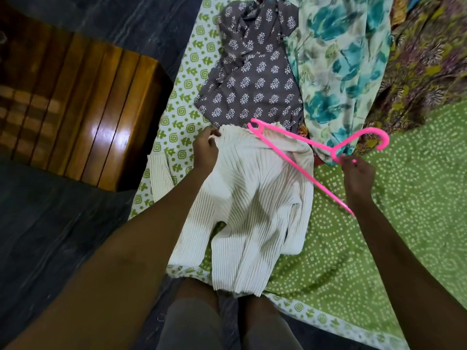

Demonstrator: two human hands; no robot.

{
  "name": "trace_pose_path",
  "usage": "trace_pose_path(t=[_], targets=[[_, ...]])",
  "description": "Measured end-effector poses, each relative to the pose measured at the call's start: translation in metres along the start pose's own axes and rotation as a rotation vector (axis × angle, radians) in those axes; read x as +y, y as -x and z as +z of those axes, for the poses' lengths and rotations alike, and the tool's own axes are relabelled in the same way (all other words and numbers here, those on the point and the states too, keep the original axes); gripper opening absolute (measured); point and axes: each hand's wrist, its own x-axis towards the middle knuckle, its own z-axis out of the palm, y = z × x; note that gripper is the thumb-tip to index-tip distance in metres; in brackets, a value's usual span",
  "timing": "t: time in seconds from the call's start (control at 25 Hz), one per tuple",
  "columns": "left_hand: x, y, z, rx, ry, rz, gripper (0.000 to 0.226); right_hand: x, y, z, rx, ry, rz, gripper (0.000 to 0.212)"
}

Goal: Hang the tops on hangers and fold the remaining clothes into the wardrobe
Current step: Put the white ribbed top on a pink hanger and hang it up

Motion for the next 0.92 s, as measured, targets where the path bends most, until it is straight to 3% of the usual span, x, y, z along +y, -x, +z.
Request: trace_pose_path(t=[0.08, 0.16, 0.32, 0.48, 0.64, 0.72, 0.8, 0.92], targets=[[0.001, -0.006, 0.002, -0.080, -0.050, 0.004, 0.041, -0.008, -0.006, 0.006, -0.005, 0.006, -0.022, 0.017], [0.003, -0.010, 0.004, -0.110, -0.057, -0.069, 0.034, -0.015, -0.012, 0.011, -0.030, 0.013, -0.052, 0.013], [0.015, -0.010, 0.008, -0.006, 0.079, -0.209, 0.014, -0.025, -0.023, 0.015, -0.095, 0.046, -0.085, 0.016], [0.019, -0.011, 0.011, 0.002, 0.131, -0.222, 0.038, -0.032, -0.027, 0.013, -0.132, 0.033, -0.103, 0.021], [0.017, -0.010, 0.006, -0.132, 0.137, -0.150, 0.011, -0.035, -0.026, 0.009, -0.157, 0.035, -0.133, 0.014], [0.017, -0.008, 0.003, -0.183, 0.133, -0.122, 0.023, -0.036, -0.027, 0.006, -0.153, 0.049, -0.135, 0.014], [0.019, -0.007, 0.002, -0.192, 0.180, -0.182, 0.023, -0.038, -0.026, 0.004, -0.162, 0.068, -0.140, 0.015], [0.029, -0.005, 0.003, -0.130, 0.330, -0.434, 0.020, -0.043, -0.025, 0.000, -0.155, 0.125, -0.141, 0.026]])
